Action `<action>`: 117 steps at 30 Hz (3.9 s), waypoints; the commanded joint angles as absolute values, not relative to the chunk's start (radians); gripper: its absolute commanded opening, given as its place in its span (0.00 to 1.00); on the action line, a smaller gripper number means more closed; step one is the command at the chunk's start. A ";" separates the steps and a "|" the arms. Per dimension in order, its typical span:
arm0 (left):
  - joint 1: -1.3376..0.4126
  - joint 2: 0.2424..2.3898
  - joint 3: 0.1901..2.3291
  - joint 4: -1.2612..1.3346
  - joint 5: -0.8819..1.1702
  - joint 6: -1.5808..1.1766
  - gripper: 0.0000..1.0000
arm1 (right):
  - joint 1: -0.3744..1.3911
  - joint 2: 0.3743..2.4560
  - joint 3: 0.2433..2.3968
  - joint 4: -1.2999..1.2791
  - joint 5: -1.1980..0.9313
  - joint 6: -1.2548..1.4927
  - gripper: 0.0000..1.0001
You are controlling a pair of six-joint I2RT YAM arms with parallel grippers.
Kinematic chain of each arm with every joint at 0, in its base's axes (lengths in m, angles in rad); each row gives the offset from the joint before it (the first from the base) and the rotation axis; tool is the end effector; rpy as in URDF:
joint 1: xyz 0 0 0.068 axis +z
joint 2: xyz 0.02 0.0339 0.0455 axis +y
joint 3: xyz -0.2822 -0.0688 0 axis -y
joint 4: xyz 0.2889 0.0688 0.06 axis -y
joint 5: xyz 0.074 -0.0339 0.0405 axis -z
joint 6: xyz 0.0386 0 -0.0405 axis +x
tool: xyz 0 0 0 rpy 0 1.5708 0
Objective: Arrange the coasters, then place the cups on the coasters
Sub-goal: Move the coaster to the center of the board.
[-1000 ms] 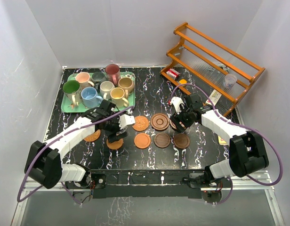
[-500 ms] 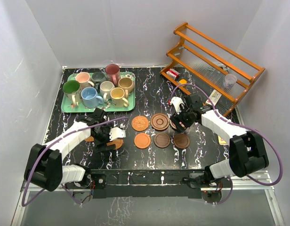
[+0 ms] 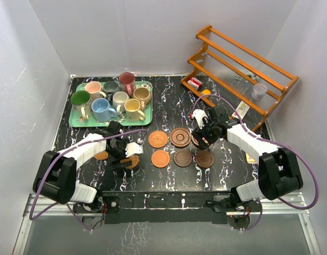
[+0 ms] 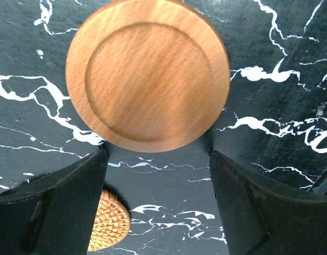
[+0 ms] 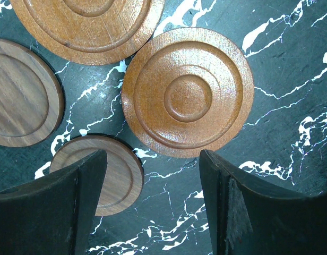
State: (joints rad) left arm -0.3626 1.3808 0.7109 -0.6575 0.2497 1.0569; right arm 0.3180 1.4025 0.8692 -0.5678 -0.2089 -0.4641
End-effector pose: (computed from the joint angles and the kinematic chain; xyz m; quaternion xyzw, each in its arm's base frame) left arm 0.2372 -0.1002 0.1502 0.6533 0.7372 -0.0752 0.1553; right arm 0.2849 0.1022 0.1969 -0.3911 0.8850 0.0842 0.2382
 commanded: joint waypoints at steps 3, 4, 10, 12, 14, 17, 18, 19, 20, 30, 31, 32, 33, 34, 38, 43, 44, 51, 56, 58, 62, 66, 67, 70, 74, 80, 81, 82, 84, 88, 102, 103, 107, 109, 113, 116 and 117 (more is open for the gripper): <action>-0.358 1.435 0.737 -0.624 0.320 1.009 0.75 | 0.313 1.387 0.861 -0.534 -0.210 -0.457 0.69; -0.360 1.436 0.736 -0.623 0.326 1.005 0.74 | 0.313 1.387 0.861 -0.535 -0.211 -0.457 0.69; -0.368 1.418 0.723 -0.625 0.346 1.001 0.72 | 0.313 1.392 0.860 -0.534 -0.210 -0.457 0.69; -0.373 1.415 0.724 -0.630 0.364 0.996 0.70 | 0.313 1.399 0.864 -0.536 -0.210 -0.457 0.69; -0.377 1.414 0.721 -0.627 0.374 0.987 0.69 | 0.313 1.405 0.866 -0.538 -0.211 -0.457 0.69; -0.388 1.419 0.722 -0.622 0.380 0.975 0.68 | 0.313 1.406 0.867 -0.538 -0.211 -0.458 0.69; -0.393 1.420 0.721 -0.622 0.381 0.972 0.68 | 0.313 1.405 0.866 -0.537 -0.210 -0.459 0.69; -0.397 1.422 0.721 -0.624 0.382 0.970 0.67 | 0.313 1.405 0.865 -0.538 -0.210 -0.459 0.69; -0.401 1.423 0.720 -0.622 0.382 0.967 0.67 | 0.313 1.404 0.864 -0.538 -0.210 -0.459 0.69; -0.420 1.417 0.721 -0.623 0.426 0.937 0.67 | 0.313 1.406 0.865 -0.538 -0.211 -0.460 0.69; -0.422 1.417 0.721 -0.621 0.426 0.935 0.67 | 0.313 1.408 0.865 -0.538 -0.212 -0.459 0.69; -0.423 1.417 0.722 -0.620 0.424 0.930 0.67 | 0.313 1.408 0.864 -0.539 -0.213 -0.458 0.69; -0.425 1.416 0.722 -0.616 0.423 0.926 0.67 | 0.313 1.408 0.865 -0.539 -0.213 -0.459 0.69; -0.425 1.416 0.721 -0.612 0.420 0.921 0.67 | 0.313 1.408 0.864 -0.540 -0.214 -0.459 0.69; -0.426 1.409 0.722 -0.589 0.408 0.892 0.70 | 0.313 1.406 0.865 -0.540 -0.215 -0.459 0.69; -0.426 1.375 0.738 -0.614 0.402 0.867 0.74 | 0.313 1.389 0.871 -0.531 -0.205 -0.455 0.69; -0.426 1.373 0.740 -0.620 0.396 0.862 0.75 | 0.313 1.376 0.873 -0.523 -0.201 -0.454 0.69; -0.426 1.262 0.783 -0.630 0.359 0.747 0.78 | 0.313 1.326 0.934 -0.519 -0.215 -0.464 0.70; -0.423 1.178 0.796 -0.582 0.322 0.664 0.80 | 0.313 1.368 0.996 -0.541 -0.220 -0.479 0.70; -0.415 1.157 0.789 -0.563 0.295 0.640 0.81 | 0.313 1.383 1.016 -0.534 -0.235 -0.472 0.70; -0.348 1.133 0.800 -0.544 0.254 0.595 0.81 | 0.311 1.390 1.054 -0.521 -0.242 -0.445 0.71; -0.271 1.121 0.799 -0.508 0.219 0.549 0.82 | 0.308 1.386 1.046 -0.478 -0.189 -0.387 0.74; -0.245 1.119 0.800 -0.501 0.210 0.539 0.82 | 0.302 1.382 1.043 -0.475 -0.174 -0.378 0.74; -0.163 1.117 0.796 -0.473 0.195 0.498 0.83 | 0.267 1.360 1.023 -0.449 -0.173 -0.348 0.77; -0.036 1.116 0.804 -0.473 0.207 0.464 0.84 | 0.212 1.341 1.027 -0.443 -0.199 -0.318 0.82; 0.070 1.127 0.788 -0.467 0.202 0.432 0.92 | 0.159 1.319 1.008 -0.441 -0.231 -0.317 0.97; 0.080 1.131 0.785 -0.466 0.200 0.430 0.93 | 0.158 1.313 1.002 -0.436 -0.226 -0.317 0.98; 0.087 1.135 0.781 -0.467 0.197 0.430 0.93 | 0.156 1.308 0.999 -0.435 -0.224 -0.317 0.98; 0.091 1.145 0.771 -0.458 0.179 0.437 0.94 | 0.155 1.296 0.996 -0.432 -0.235 -0.317 0.98; 0.091 1.178 0.757 -0.417 0.112 0.478 0.95 | 0.154 1.281 0.993 -0.435 -0.263 -0.316 0.98; 0.074 1.360 0.708 -0.298 0.058 0.589 0.93 | 0.146 1.281 0.985 -0.449 -0.314 -0.319 0.98; 0.064 1.363 0.705 -0.298 0.050 0.590 0.93 | 0.145 1.282 0.985 -0.448 -0.312 -0.319 0.98; 0.010 1.410 0.694 -0.288 0.032 0.593 0.92 | 0.144 1.288 0.985 -0.448 -0.292 -0.319 0.98; -0.028 1.422 0.683 -0.271 0.021 0.590 0.92 | 0.141 1.290 0.984 -0.448 -0.287 -0.319 0.98; -0.133 1.470 0.681 -0.249 0.004 0.580 0.92 | 0.130 1.292 0.978 -0.444 -0.288 -0.320 0.98; -0.189 1.510 0.698 -0.232 0.009 0.575 0.91 | 0.127 1.303 0.978 -0.445 -0.292 -0.320 0.98; -0.203 1.522 0.709 -0.234 0.011 0.575 0.91 | 0.127 1.307 0.979 -0.445 -0.294 -0.320 0.98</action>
